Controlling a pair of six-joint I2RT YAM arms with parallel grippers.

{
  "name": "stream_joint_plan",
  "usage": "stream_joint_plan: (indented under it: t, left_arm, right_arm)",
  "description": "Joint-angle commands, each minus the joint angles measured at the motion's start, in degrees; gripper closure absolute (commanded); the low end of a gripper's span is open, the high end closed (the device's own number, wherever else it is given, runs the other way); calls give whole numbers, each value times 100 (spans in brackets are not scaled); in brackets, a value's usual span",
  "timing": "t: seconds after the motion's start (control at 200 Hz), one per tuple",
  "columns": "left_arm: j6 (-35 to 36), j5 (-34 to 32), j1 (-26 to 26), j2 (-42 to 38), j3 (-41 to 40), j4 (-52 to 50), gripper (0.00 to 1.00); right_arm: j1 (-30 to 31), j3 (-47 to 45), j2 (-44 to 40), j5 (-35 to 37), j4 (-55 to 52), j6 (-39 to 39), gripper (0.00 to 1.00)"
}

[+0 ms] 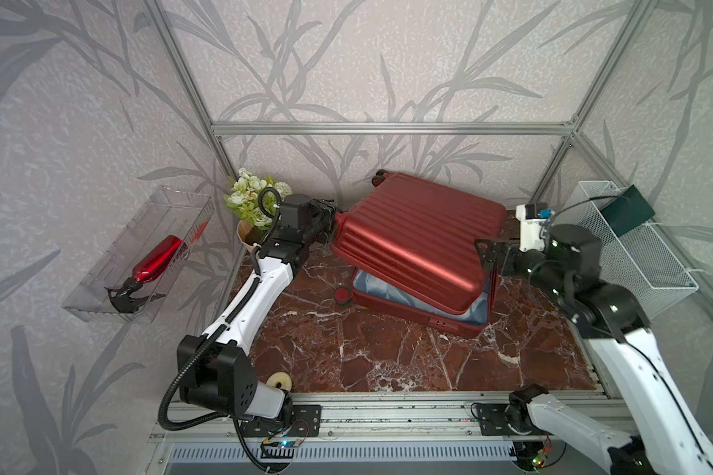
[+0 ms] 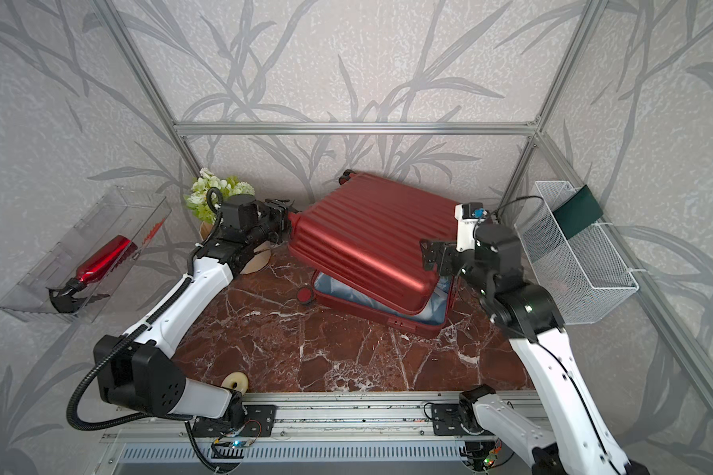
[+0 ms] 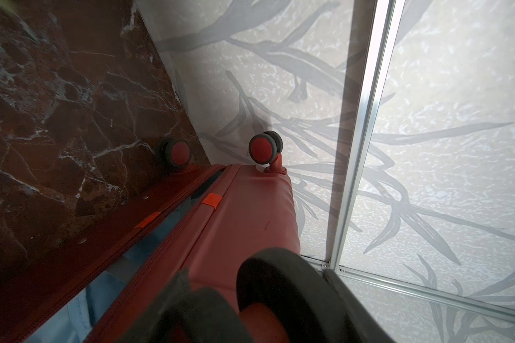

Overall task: Open the suitcase zippers
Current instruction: Open the suitcase at the center of the board.

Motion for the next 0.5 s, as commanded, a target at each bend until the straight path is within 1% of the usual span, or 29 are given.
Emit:
stream_joint_plan:
  t: [0.0, 0.065, 0.16, 0.215, 0.28, 0.32, 0.35, 0.405, 0.495]
  left_arm:
    - [-301, -562, 73, -34, 683, 294, 100]
    - [-291, -675, 46, -7, 808, 289, 100]
    - [-188, -947, 54, -167, 832, 326, 100]
    - [-25, -1217, 61, -335, 847, 226, 100]
    - [133, -1443, 71, -494, 908, 101, 100]
    - [183, -1554, 80, -569, 953, -11, 100]
    - [198, -1628, 89, -633, 948, -14, 100]
    - [233, -1729, 89, -734, 938, -44, 100]
    - [295, -1879, 89, -888, 928, -96, 100]
  right_arm:
    - [598, -321, -310, -469, -715, -415, 8]
    - [1278, -640, -459, -213, -978, -453, 13]
    - [2394, -1293, -777, 653, -1097, -387, 18]
    - [2934, -1582, -813, 1063, -1206, -239, 20]
    - [3496, -1870, -749, 1367, -1199, -85, 23]
    - [3721, -2021, -634, 1571, -1120, -8, 26]
    - [4000, -2113, -520, 1705, -1035, 27, 28]
    - [4210, -2271, -254, 1977, -823, 41, 30]
    - [4461, -2532, 136, 2723, -341, 87, 32]
